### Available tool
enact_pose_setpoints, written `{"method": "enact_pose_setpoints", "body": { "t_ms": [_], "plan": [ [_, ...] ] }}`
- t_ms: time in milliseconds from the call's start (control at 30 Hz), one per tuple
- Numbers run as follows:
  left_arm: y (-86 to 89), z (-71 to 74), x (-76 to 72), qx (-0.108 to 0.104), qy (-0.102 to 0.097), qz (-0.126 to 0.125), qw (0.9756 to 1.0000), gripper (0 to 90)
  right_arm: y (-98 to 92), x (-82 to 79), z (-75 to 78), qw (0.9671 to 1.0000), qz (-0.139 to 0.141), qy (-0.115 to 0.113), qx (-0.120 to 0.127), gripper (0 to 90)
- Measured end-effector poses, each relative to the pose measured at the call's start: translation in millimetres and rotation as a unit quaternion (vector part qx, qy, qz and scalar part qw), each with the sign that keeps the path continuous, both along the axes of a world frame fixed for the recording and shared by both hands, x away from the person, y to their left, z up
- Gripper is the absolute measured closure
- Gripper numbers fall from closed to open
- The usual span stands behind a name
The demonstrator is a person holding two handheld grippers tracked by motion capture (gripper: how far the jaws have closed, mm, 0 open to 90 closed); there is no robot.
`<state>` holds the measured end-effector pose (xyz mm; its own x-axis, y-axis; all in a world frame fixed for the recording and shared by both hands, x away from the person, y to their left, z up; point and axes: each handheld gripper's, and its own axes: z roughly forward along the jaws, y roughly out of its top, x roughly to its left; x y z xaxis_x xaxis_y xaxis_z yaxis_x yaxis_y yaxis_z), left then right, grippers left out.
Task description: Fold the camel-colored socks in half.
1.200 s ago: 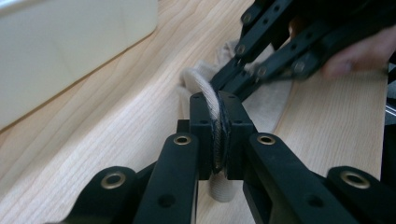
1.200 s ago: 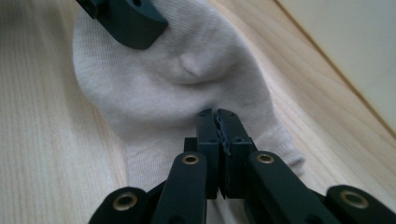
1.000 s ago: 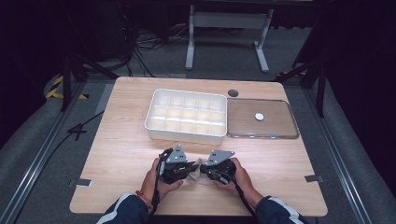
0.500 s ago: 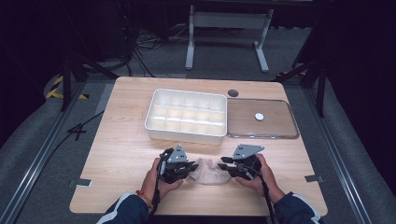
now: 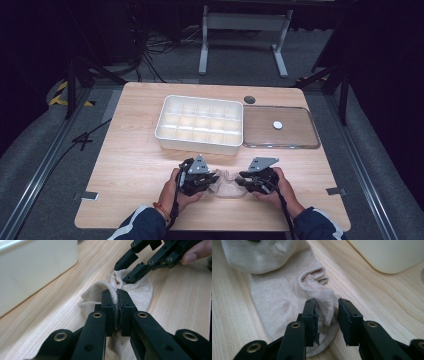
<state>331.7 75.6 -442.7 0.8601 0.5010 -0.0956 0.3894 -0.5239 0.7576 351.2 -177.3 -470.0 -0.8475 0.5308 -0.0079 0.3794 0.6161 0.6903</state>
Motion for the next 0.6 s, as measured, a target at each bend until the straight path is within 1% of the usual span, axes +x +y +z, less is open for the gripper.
{"method": "enact_pose_setpoints", "body": {
  "t_ms": [167,200,367,400,433,500,533,600],
  "plan": [
    [-7.8,-0.9,1.3,-0.002,-0.002,-0.005,1.0,85.5,0.2,0.5,-0.6,1.0,0.001,0.0,0.003,68.6],
    [-9.6,-1.4,1.3,-0.005,0.001,-0.004,1.0,85.5,0.2,0.6,-0.6,1.0,0.001,0.001,0.003,68.6],
    [-17.1,-3.2,3.9,-0.006,0.004,-0.009,0.9999,85.5,0.3,0.6,-0.8,1.0,0.001,0.001,0.004,68.7],
    [-19.3,-3.9,4.3,-0.009,0.004,-0.009,0.9999,85.5,0.5,0.4,-0.8,1.0,0.0,0.002,0.004,68.8],
    [-20.5,-3.8,4.6,-0.007,0.002,-0.01,0.9999,85.5,0.6,0.3,-0.8,1.0,0.001,0.002,0.003,68.9],
    [-24.7,-4.9,4.3,-0.007,0.007,-0.008,0.9999,85.5,0.5,0.6,-1.0,1.0,0.001,0.003,0.005,68.8],
    [-26.0,-5.7,5.0,-0.008,0.003,-0.012,0.9999,85.5,0.5,0.7,-1.0,1.0,0.002,0.003,0.005,68.8],
    [-27.3,-6.2,5.1,-0.006,0.005,-0.013,0.9999,85.5,0.4,0.7,-0.9,1.0,0.002,0.002,0.004,68.8]
  ]
}}
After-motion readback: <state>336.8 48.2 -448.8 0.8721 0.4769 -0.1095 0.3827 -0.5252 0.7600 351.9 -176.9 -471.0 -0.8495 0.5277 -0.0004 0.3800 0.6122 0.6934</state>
